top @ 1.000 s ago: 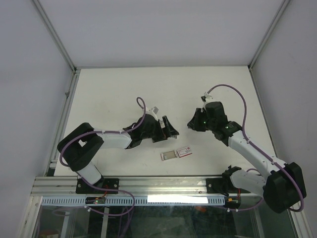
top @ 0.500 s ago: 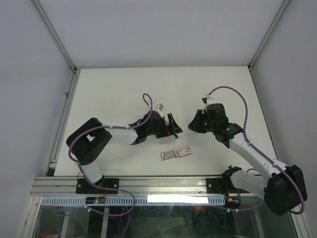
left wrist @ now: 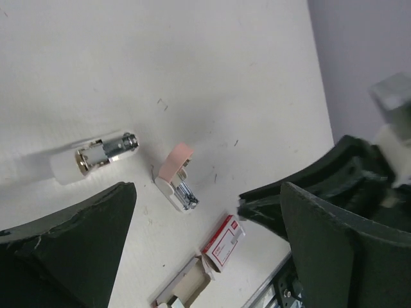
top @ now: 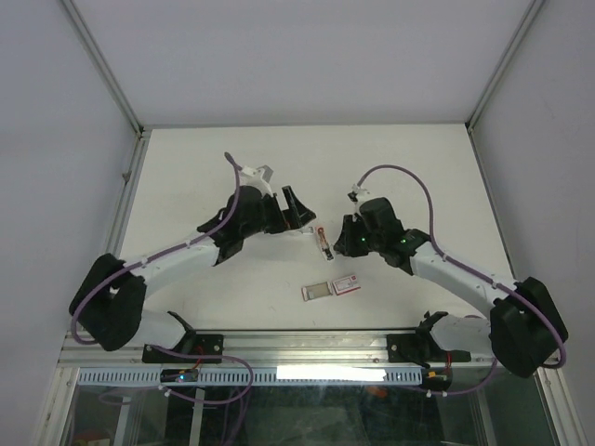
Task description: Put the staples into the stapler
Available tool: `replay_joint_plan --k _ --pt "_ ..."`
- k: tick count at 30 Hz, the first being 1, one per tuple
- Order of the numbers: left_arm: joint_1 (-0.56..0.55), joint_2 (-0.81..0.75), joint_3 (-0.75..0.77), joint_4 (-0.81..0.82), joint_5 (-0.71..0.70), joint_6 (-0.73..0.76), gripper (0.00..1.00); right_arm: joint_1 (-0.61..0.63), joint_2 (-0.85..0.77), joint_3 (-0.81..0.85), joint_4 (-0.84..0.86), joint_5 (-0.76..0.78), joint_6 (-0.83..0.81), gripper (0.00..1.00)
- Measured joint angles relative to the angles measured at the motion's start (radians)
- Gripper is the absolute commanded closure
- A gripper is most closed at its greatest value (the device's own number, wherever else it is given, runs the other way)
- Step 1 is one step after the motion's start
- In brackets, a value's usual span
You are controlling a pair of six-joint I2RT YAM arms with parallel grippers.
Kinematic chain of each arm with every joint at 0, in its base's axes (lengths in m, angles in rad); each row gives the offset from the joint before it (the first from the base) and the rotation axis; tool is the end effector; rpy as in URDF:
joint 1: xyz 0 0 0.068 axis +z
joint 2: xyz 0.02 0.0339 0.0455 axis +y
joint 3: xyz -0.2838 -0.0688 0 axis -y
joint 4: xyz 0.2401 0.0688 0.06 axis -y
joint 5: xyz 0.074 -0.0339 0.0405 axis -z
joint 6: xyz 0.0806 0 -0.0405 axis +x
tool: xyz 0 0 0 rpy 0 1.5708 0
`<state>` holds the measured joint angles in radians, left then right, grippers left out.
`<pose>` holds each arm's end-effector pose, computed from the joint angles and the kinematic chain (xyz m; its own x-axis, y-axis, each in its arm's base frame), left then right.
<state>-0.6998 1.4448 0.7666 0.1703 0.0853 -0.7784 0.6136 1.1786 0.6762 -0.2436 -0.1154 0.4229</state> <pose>0.2586 -0.2267 0.2161 -0.7555 -0.2785 -0.5931 0.2363 0.7285 -0.6430 0.2105 0.1596 0.2082 -0.7691 -0.0431 -0.6376 -0.3569 0.8566 0.3727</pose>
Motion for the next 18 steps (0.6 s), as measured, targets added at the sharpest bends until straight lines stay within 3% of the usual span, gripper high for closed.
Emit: replay_joint_plan --k 5,11,18 --pt "0.155 -0.18 0.052 -0.147 0.082 0.109 0.01 0.073 0.089 0.04 0.018 0.051 -0.057 0.82" --pt "0.353 -0.243 0.182 -0.344 0.167 0.263 0.01 0.116 0.172 0.088 0.036 0.094 -0.123 0.82" --pt "0.448 -0.262 0.199 -0.451 0.184 0.375 0.01 0.158 0.247 0.109 0.049 0.145 -0.164 0.82"
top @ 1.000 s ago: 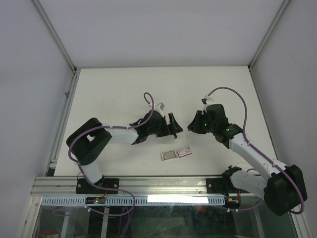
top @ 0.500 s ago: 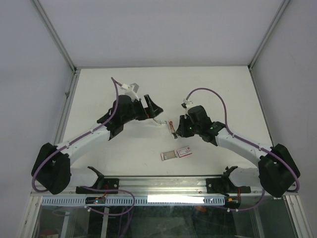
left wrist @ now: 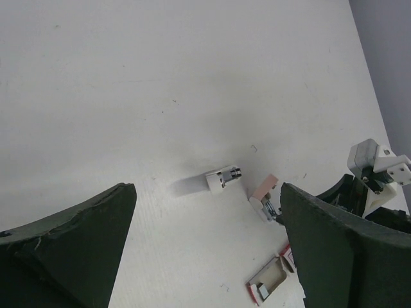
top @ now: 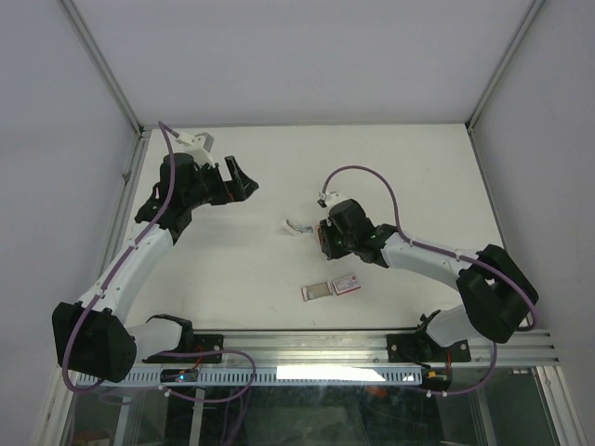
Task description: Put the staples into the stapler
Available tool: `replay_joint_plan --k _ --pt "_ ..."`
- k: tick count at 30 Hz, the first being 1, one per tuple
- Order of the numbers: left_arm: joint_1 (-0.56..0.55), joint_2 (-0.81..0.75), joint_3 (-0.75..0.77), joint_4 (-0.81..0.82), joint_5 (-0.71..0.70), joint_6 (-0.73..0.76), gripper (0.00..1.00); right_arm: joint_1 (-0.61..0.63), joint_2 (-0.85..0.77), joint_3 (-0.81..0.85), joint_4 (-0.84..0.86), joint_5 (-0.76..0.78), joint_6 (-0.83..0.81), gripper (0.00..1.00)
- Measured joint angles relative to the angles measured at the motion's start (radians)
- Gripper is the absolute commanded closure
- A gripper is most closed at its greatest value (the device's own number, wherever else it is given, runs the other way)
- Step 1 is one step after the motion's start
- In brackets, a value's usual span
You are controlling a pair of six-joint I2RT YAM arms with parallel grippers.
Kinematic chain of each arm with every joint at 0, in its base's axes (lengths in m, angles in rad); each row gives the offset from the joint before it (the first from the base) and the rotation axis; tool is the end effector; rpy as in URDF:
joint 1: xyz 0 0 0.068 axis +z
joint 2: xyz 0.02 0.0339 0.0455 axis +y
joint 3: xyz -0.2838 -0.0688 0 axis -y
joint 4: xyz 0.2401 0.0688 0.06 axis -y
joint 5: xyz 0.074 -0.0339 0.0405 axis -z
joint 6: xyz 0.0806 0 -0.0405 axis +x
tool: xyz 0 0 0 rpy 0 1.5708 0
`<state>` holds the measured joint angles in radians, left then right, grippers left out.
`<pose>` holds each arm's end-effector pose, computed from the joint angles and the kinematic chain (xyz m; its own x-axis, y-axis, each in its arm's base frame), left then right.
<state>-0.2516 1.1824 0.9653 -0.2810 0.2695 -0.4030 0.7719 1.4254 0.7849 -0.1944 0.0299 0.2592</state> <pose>0.2786 -0.0938 0.3106 -0.6086 -0.2339 -0.7582 0.2477 0.8518 -0.4615 0.2245 0.2152 0.1844 -0.6884 -0.3126 -0.6545 -0.5239 0.8384 0.1506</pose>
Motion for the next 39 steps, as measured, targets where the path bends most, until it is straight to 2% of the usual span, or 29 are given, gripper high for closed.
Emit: replay_joint_plan --k 13,39 --pt "0.012 0.0 0.0 -0.035 -0.001 0.047 0.01 0.01 0.067 0.025 0.01 0.071 -0.033 0.82" --pt "0.037 0.0 0.0 -0.036 -0.001 0.053 0.01 0.01 0.101 0.025 0.019 0.079 -0.04 0.84"
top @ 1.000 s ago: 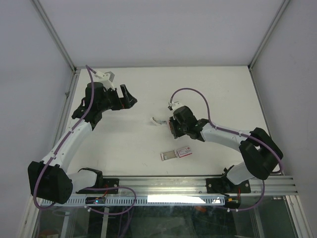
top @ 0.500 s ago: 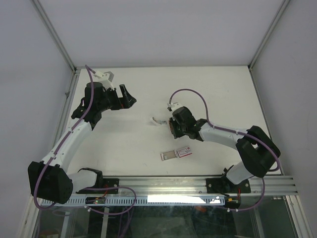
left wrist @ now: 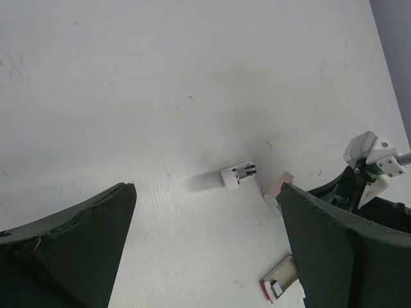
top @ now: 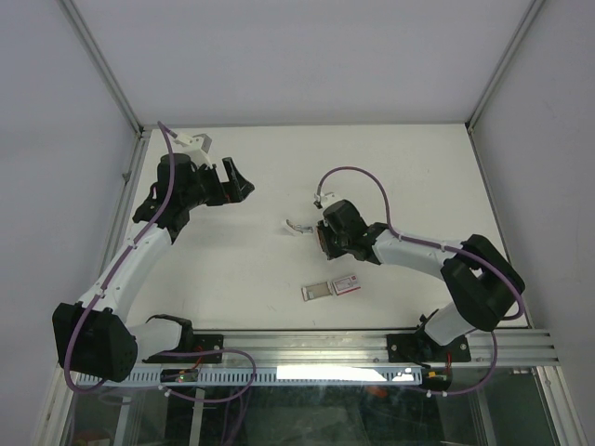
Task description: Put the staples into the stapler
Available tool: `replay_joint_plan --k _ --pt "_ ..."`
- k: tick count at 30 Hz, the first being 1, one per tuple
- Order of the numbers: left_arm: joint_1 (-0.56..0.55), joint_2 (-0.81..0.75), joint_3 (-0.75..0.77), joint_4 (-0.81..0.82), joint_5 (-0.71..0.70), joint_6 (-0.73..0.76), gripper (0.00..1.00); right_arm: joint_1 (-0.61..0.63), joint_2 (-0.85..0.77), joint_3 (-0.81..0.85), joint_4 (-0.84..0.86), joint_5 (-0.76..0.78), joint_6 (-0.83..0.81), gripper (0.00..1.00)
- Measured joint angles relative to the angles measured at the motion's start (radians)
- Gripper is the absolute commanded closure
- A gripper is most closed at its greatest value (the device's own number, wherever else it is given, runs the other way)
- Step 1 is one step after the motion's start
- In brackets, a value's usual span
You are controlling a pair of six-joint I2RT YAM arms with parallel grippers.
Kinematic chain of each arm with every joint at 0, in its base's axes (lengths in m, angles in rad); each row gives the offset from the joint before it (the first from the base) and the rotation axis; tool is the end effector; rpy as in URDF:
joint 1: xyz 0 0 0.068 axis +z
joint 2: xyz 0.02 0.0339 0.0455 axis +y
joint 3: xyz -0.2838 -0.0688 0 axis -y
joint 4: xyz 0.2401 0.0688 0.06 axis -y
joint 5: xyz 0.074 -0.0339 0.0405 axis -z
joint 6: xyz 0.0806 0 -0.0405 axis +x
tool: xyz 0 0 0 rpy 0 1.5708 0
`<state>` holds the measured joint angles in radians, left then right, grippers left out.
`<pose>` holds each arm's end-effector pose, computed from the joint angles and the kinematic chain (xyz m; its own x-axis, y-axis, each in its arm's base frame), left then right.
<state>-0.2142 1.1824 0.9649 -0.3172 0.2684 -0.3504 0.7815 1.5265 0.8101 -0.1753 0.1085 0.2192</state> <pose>0.2793 -0.0826 0.3056 -0.6146 -0.2050 -0.7617 0.2310 0.8765 -0.4223 0.2366 0.2225 0.1647 -0.6809 -0.3711 -0.6314 -0.5162 0.8547 0.0543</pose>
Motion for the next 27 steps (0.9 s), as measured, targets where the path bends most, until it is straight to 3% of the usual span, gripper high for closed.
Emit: replay_joint_plan --k 15,24,27 --pt "0.0 0.0 -0.005 0.0 0.0 0.0 0.01 0.0 0.006 0.005 0.002 0.004 0.007 0.82" --pt "0.0 0.0 -0.005 0.0 0.0 0.0 0.01 0.001 0.007 0.005 0.0 0.008 0.011 0.62" --pt "0.0 0.0 -0.005 0.0 0.0 0.001 0.01 0.001 0.006 0.005 -0.003 0.008 0.014 0.6"
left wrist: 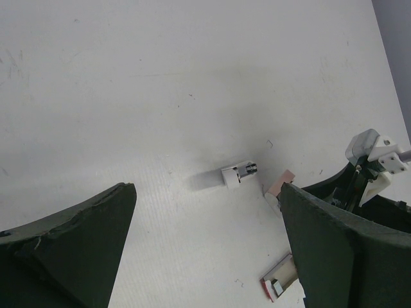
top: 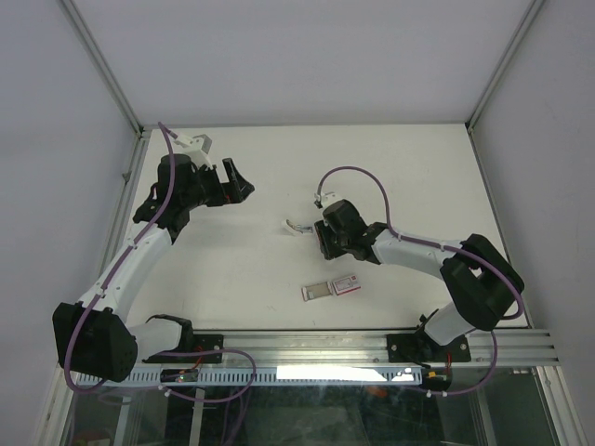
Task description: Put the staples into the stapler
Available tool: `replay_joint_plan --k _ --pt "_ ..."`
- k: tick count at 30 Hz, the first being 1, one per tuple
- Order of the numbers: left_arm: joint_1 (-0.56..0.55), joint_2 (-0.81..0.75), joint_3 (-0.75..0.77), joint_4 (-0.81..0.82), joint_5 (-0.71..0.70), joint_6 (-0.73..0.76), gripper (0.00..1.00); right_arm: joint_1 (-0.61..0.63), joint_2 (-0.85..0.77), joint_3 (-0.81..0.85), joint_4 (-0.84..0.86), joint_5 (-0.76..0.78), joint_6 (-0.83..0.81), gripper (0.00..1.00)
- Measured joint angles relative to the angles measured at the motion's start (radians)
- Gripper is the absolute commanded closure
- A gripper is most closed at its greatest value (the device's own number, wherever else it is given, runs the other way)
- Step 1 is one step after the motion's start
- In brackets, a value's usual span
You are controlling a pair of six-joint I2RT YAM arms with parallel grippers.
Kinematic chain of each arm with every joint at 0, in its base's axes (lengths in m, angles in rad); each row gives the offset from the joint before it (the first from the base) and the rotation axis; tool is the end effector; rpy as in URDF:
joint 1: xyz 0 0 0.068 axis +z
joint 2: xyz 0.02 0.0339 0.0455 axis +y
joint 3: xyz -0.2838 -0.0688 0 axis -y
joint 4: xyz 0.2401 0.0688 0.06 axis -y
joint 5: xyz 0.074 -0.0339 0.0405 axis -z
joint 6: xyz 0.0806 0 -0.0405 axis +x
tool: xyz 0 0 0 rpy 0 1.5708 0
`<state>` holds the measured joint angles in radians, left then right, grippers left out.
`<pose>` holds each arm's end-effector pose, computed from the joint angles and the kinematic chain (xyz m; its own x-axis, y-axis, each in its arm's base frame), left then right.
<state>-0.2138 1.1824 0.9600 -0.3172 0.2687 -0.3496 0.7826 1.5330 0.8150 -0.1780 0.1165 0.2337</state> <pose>0.2790 -0.0825 0.3038 -0.6180 -0.2037 -0.7593 0.2293 0.8771 -0.4220 0.2376 0.2231 0.1640 -0.6889 -0.3607 -0.6288 -0.5030 0.8624 0.0564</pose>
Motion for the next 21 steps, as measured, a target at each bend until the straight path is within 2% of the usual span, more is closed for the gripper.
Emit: replay_joint_plan --k 11,18,21 --pt "0.006 -0.003 -0.01 0.002 -0.002 0.0 0.01 0.0 -0.03 0.039 -0.04 0.01 0.027 0.58" --pt "-0.009 -0.068 -0.102 0.05 -0.006 -0.062 0.06 0.0 -0.193 0.039 -0.091 -0.002 0.07 0.57" --pt "-0.085 -0.098 -0.199 0.112 -0.032 -0.134 0.07 0.0 -0.265 0.031 -0.113 -0.009 0.1 0.57"
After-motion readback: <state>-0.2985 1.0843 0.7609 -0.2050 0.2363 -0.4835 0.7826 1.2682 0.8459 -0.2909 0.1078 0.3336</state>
